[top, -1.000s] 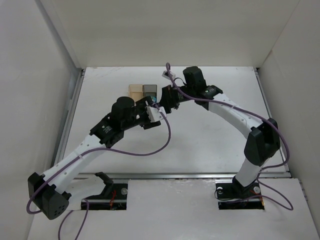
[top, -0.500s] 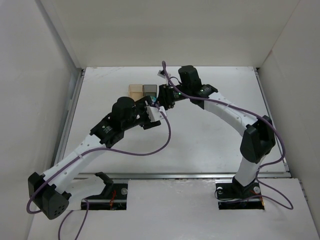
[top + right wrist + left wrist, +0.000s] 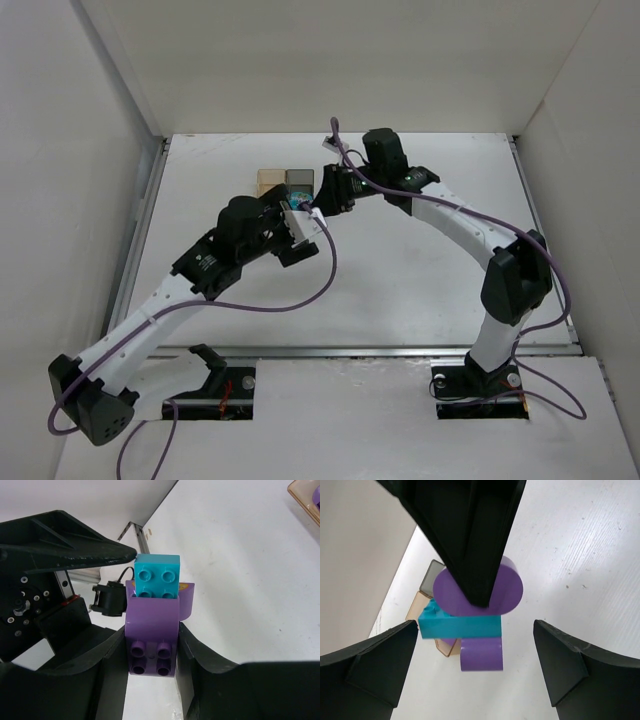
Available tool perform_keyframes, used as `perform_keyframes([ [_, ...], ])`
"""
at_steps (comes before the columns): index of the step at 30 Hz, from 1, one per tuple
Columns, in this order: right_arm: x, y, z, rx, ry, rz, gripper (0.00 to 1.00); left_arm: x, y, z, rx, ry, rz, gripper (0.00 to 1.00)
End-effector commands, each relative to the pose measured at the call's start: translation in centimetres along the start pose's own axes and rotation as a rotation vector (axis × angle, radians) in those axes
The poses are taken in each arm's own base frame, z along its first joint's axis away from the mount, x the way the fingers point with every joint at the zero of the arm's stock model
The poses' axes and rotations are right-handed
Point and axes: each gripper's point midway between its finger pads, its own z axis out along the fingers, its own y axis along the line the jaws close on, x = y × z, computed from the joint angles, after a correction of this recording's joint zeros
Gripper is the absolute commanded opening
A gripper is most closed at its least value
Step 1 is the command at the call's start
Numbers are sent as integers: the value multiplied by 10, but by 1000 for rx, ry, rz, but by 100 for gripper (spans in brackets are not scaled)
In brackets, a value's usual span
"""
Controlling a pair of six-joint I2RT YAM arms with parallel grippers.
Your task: Sort the legos into containers by color
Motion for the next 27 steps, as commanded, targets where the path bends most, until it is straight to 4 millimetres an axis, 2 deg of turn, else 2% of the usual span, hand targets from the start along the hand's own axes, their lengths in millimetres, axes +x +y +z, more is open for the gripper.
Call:
perform_keyframes([
  [1, -20, 12, -7, -14, -61, -64, 0, -11, 8, -17, -43, -22, -45, 100],
  [6, -20, 17, -9, -25, -61, -72, 0, 0, -3, -10, -2, -2, -39, 100],
  [13, -18, 26, -13, -55, -61, -71, 0, 9, -2, 6, 4, 24, -11, 100],
  [18, -20, 34, -17, -60, -71, -86, 0, 11, 0, 9, -2, 30, -2, 100],
  [22, -22, 37, -19, -63, -75, -93, 0, 24, -4, 9, -3, 73, 5, 99],
  [25, -23, 35, -19, -52, -82, -93, 0, 24, 10, 8, -83, 84, -19, 100],
  [27, -23, 36, -19, -52, -82, -83, 0, 25, 21, 0, -139, 91, -49, 100],
])
